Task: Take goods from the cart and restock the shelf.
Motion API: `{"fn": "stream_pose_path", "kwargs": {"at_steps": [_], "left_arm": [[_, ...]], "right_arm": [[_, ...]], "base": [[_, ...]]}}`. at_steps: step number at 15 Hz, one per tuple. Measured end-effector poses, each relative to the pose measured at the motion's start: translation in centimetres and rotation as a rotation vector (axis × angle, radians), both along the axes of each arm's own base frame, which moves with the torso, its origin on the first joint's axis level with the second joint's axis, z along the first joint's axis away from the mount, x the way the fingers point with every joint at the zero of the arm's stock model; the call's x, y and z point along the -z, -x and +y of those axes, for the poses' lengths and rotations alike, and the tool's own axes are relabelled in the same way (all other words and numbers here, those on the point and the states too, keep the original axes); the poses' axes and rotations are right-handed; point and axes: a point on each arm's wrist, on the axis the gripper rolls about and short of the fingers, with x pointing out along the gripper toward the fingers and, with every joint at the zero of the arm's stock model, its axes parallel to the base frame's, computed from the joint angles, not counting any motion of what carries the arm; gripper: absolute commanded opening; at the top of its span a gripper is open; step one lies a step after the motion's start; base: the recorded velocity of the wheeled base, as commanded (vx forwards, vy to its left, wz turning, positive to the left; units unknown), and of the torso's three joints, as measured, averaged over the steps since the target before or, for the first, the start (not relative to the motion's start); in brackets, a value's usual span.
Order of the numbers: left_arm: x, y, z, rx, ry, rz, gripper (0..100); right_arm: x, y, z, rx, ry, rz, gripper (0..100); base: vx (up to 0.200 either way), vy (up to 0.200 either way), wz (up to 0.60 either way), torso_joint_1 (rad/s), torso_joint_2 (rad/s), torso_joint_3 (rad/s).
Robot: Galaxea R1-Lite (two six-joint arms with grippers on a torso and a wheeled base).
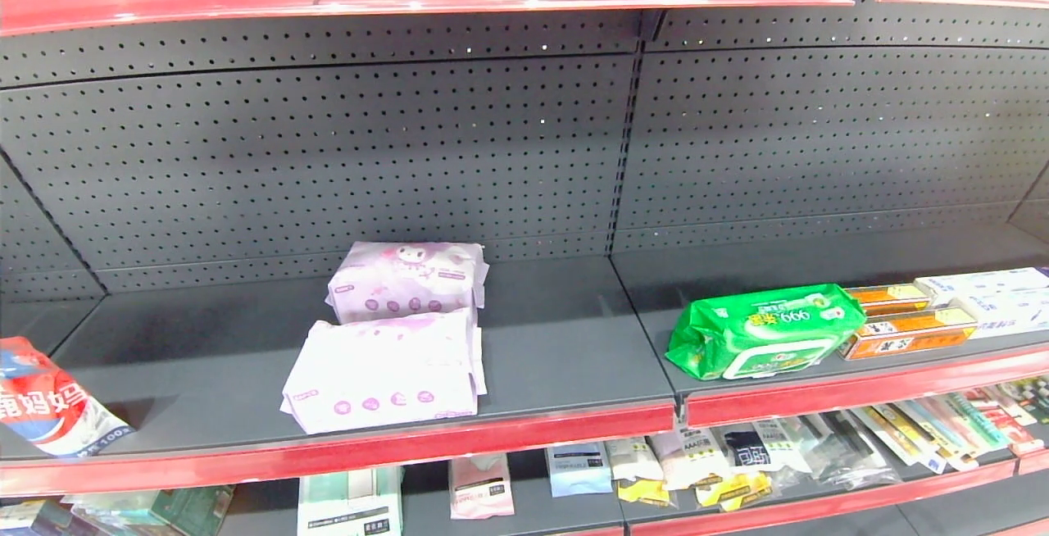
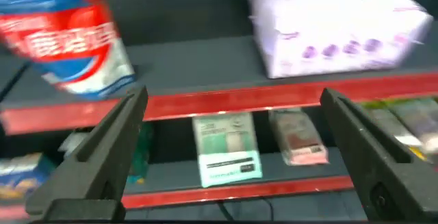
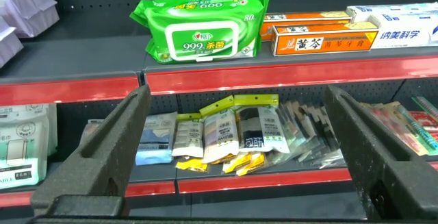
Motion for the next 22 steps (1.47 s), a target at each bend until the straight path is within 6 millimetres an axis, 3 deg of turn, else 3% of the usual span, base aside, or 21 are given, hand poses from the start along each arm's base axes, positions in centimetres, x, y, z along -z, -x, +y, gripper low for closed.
{"fn": "stream_pose_path", "kwargs": {"at_steps": [5, 16, 22], "left_arm": [[0.14, 0.55, -0.02, -0.041, 0.032, -0.073, 100], [0.17, 0.63, -0.02, -0.042, 0.033, -0.083, 100], [0.16, 0.63, -0.02, -0.042, 0.032, -0.084, 100]], "right_arm": [[0.0, 0.0, 0.0, 0.0, 0.0, 0.0, 100], [0.0, 0.0, 0.0, 0.0, 0.0, 0.0, 100], [0.02, 0.0, 0.0, -0.001, -0.002, 0.001, 100]], "base": [[0.0, 0.0, 0.0, 0.0, 0.0, 0.0], [0.0, 0.0, 0.6, 0.004, 0.0, 0.003], [0.0, 0.0, 0.0, 0.0, 0.0, 0.0]]}}
